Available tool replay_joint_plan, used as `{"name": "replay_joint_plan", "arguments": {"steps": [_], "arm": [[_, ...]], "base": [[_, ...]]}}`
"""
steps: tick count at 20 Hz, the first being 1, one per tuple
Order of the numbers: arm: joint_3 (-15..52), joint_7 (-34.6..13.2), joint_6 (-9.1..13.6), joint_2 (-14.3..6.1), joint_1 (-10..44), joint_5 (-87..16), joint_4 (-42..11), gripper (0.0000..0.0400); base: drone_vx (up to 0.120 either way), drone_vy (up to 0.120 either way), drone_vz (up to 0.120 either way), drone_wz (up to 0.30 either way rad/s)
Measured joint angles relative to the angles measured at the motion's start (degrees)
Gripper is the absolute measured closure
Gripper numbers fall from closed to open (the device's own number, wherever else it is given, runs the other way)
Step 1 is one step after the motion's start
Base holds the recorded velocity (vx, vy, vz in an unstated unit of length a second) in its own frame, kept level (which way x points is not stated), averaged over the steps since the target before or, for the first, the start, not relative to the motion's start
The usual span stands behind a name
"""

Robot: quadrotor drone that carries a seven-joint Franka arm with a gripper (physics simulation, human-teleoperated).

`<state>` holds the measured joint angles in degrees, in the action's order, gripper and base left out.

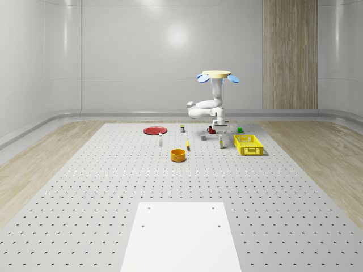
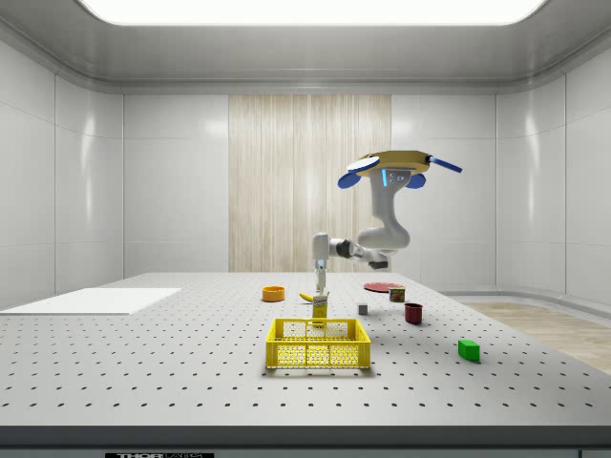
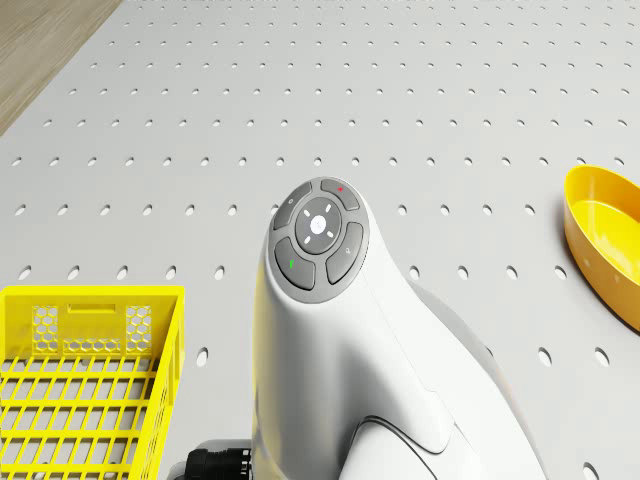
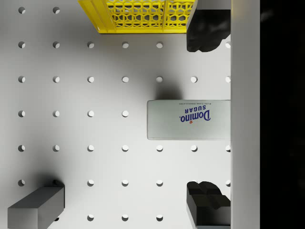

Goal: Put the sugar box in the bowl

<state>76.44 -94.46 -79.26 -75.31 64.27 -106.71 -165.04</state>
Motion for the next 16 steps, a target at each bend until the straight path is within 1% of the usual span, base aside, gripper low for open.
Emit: {"name": "replay_joint_plan", "arguments": {"steps": [5,16], "arm": [[-1.2,0.0,-1.6,-1.2,0.1,-0.8,0.2,0.0000],[-6.0,0.2,-5.5,-3.6,0.5,-4.9,1.4,0.0000]], "base": [[0.000,0.000,0.000,0.000],[0.000,0.000,0.000,0.000]]}}
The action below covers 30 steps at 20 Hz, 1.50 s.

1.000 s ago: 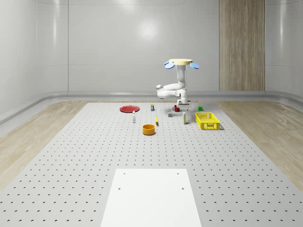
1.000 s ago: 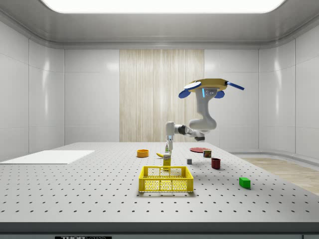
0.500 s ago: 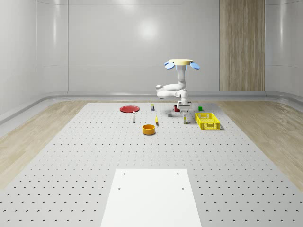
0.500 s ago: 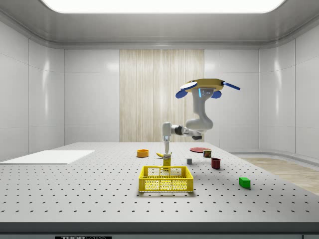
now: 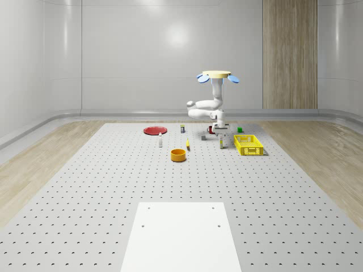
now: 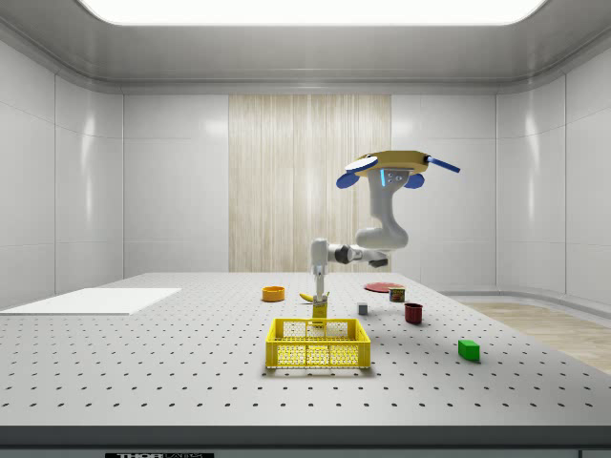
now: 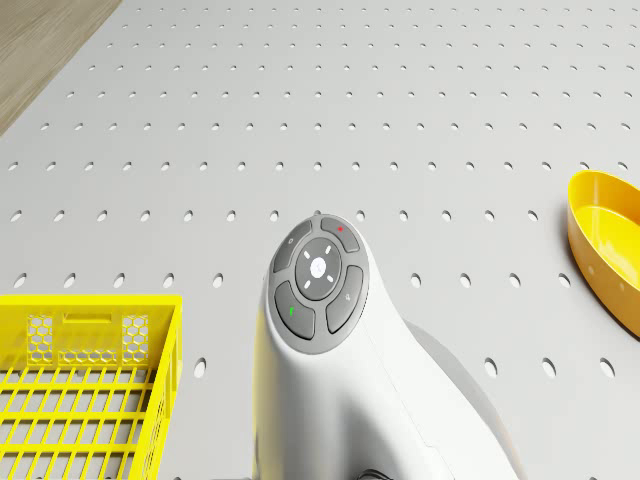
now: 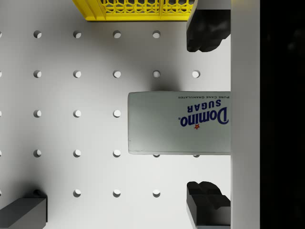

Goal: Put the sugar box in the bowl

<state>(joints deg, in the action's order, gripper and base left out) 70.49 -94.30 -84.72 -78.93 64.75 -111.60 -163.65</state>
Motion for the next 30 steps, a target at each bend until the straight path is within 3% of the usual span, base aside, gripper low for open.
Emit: {"name": "replay_joint_plan", "arguments": {"steps": [7,8,9,11,14,25,30], "arm": [[-1.4,-0.1,-1.3,-0.8,0.3,-1.1,0.5,0.0000],[-1.4,-0.1,-1.5,-0.9,0.4,-1.2,0.5,0.0024],[-1.5,-0.1,-1.6,-1.0,0.4,-1.2,0.5,0.0085],[-1.5,-0.1,-1.8,-1.2,0.5,-1.2,0.6,0.0169],[-1.6,-0.3,-2.0,-1.4,0.6,-1.2,0.6,0.0235],[1.7,-0.6,-0.9,-1.7,0.7,1.6,-0.2,0.0238],[5.3,-1.0,0.3,-1.7,0.8,5.2,-0.9,0.0238]], "base": [[0.000,0.000,0.000,0.000],[0.000,0.000,0.000,0.000],[0.000,0.000,0.000,0.000],[0.000,0.000,0.000,0.000],[0.000,0.000,0.000,0.000],[0.000,0.000,0.000,0.000],[0.064,-0.064,0.120,0.000]]}}
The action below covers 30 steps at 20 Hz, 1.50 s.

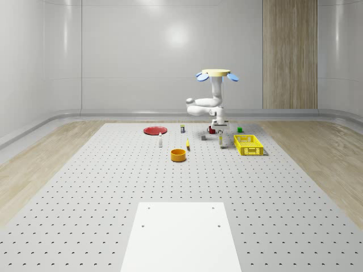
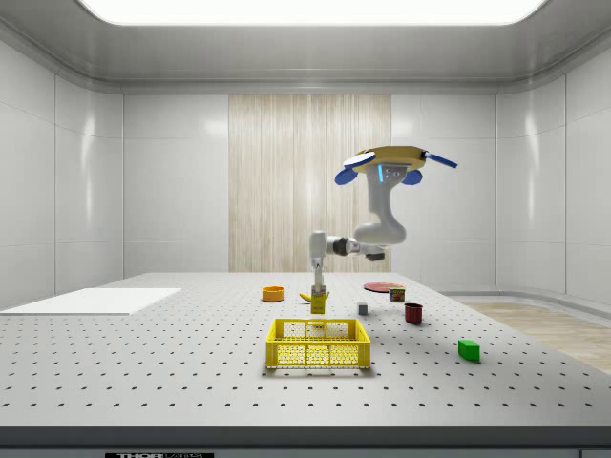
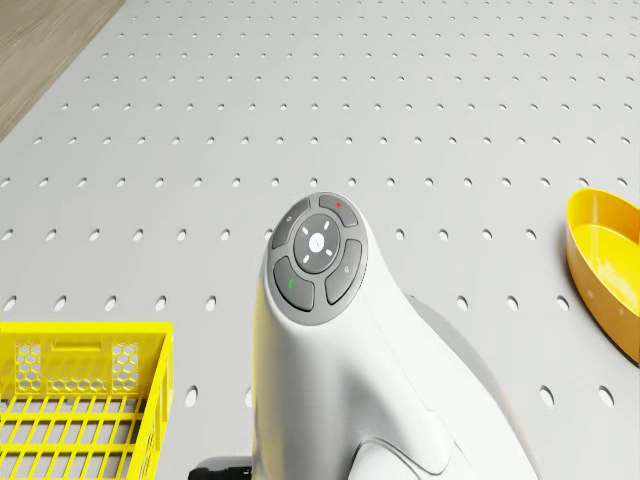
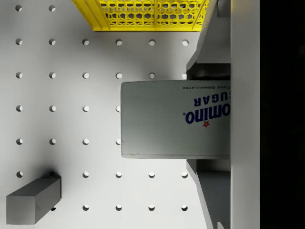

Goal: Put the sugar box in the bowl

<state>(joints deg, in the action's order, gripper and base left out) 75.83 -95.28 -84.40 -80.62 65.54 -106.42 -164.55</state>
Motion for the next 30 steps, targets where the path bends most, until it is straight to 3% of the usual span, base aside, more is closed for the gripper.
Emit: {"name": "replay_joint_plan", "arguments": {"steps": [12,30], "arm": [[2.6,-0.7,-0.3,-1.0,0.4,2.8,-0.3,0.0238],[3.1,-1.1,-1.9,-2.9,0.8,3.7,-0.2,0.0238]], "base": [[0.120,-0.120,0.117,0.000],[0.120,-0.120,0.000,0.000]]}}
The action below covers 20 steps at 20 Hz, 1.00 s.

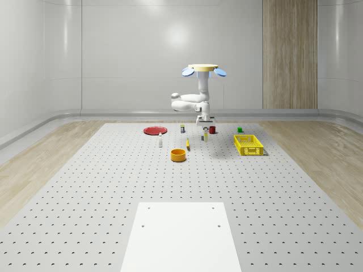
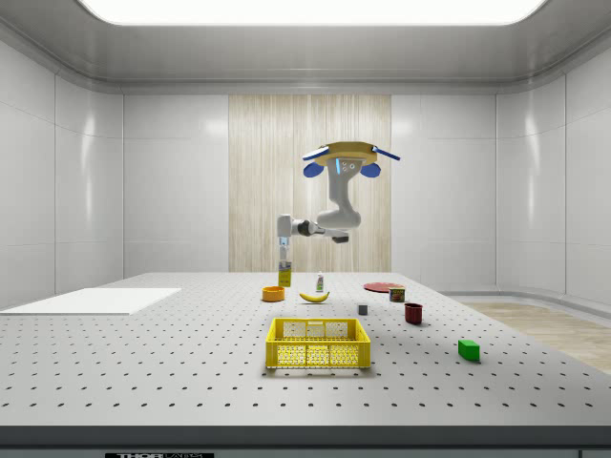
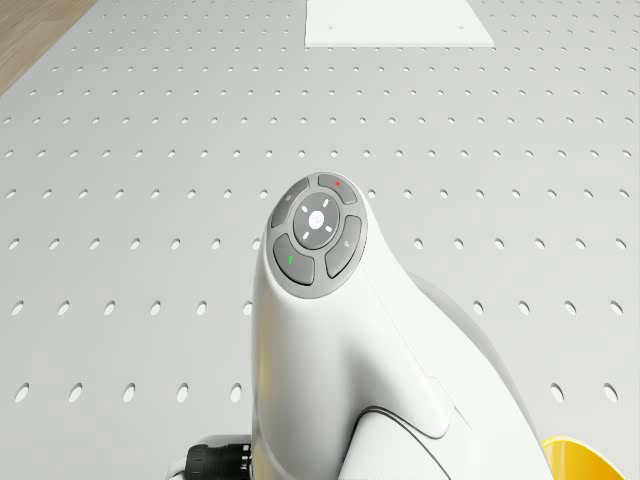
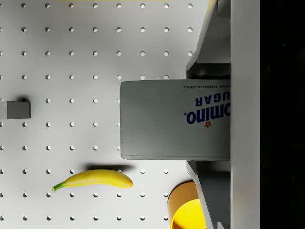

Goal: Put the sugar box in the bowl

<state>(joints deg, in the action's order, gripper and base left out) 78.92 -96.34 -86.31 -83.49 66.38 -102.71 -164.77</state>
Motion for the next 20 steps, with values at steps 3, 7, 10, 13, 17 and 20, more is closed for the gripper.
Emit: {"name": "replay_joint_plan", "arguments": {"steps": [3,7,10,13,17,20], "arm": [[0.0,0.0,-0.3,-0.3,0.1,0.1,0.0,0.0238],[0.1,-0.1,-0.6,-0.6,0.1,0.3,0.0,0.0238],[0.1,-0.2,-0.8,-0.9,0.2,0.4,0.0,0.0238],[0.2,-0.2,-1.0,-1.1,0.2,0.4,0.0,0.0238],[0.2,-0.2,-1.3,-1.4,0.3,0.6,0.1,0.0238],[0.3,-0.3,-1.5,-1.6,0.3,0.7,0.1,0.0238]], "base": [[0.120,-0.120,0.000,0.000],[0.120,-0.120,0.000,0.000],[0.120,-0.120,0.000,0.000],[0.067,-0.120,0.000,0.000],[0.000,-0.120,0.000,0.000],[0.000,-0.120,0.000,0.000]]}}
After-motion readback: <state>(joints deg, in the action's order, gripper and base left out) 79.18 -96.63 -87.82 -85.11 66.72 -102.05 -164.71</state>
